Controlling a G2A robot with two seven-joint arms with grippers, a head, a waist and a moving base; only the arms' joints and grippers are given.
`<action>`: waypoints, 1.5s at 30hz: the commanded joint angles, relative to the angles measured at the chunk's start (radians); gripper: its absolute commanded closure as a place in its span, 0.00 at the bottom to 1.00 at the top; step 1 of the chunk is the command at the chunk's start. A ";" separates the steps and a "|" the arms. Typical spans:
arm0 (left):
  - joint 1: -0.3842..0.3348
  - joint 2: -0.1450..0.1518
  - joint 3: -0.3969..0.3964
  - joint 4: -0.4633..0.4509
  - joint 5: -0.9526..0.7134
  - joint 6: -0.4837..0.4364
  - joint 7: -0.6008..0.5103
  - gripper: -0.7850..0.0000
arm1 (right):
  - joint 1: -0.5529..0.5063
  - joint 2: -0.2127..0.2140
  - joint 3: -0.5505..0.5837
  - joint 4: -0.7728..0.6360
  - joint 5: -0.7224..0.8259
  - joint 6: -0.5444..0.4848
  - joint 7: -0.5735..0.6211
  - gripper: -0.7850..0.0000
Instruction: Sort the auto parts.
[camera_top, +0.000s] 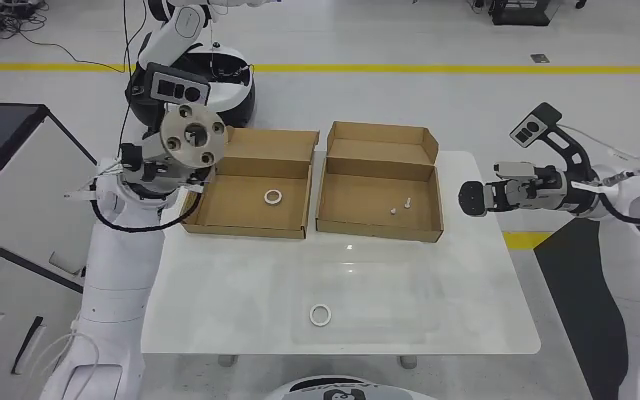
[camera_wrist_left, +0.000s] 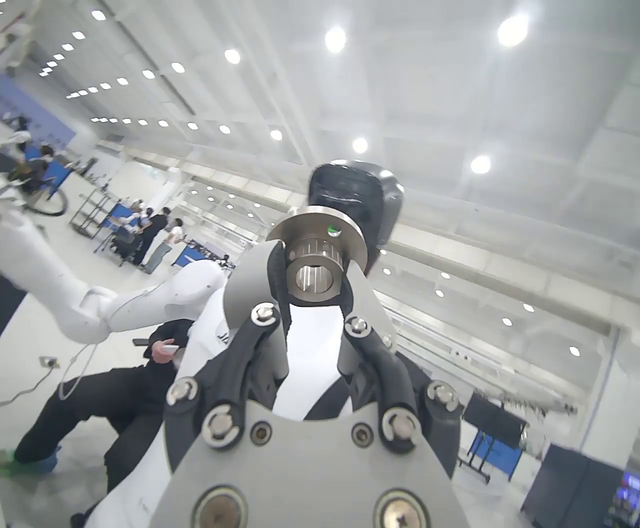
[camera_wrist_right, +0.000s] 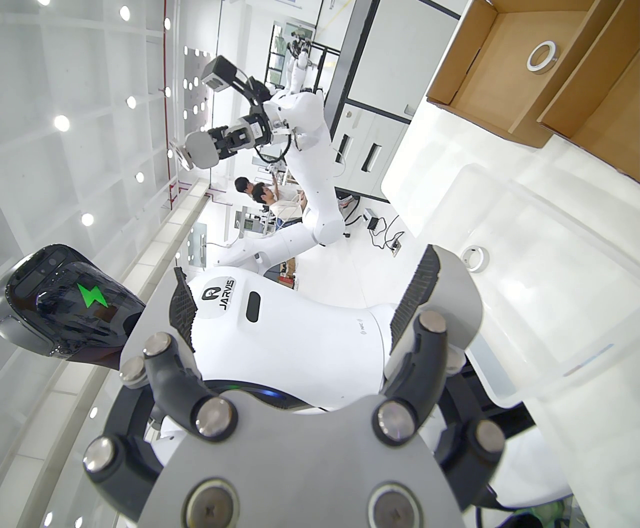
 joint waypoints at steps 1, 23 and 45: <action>-0.007 0.004 0.004 0.015 0.070 0.047 0.013 1.00 | 0.000 0.000 0.000 0.000 0.000 0.000 0.000 0.00; -0.147 0.061 -0.033 0.176 0.475 0.218 -0.066 1.00 | 0.000 0.000 0.000 0.000 0.000 0.000 0.000 0.00; -0.234 0.185 0.118 0.332 1.116 0.266 -0.179 1.00 | 0.000 0.000 0.000 0.000 0.000 0.000 0.000 0.00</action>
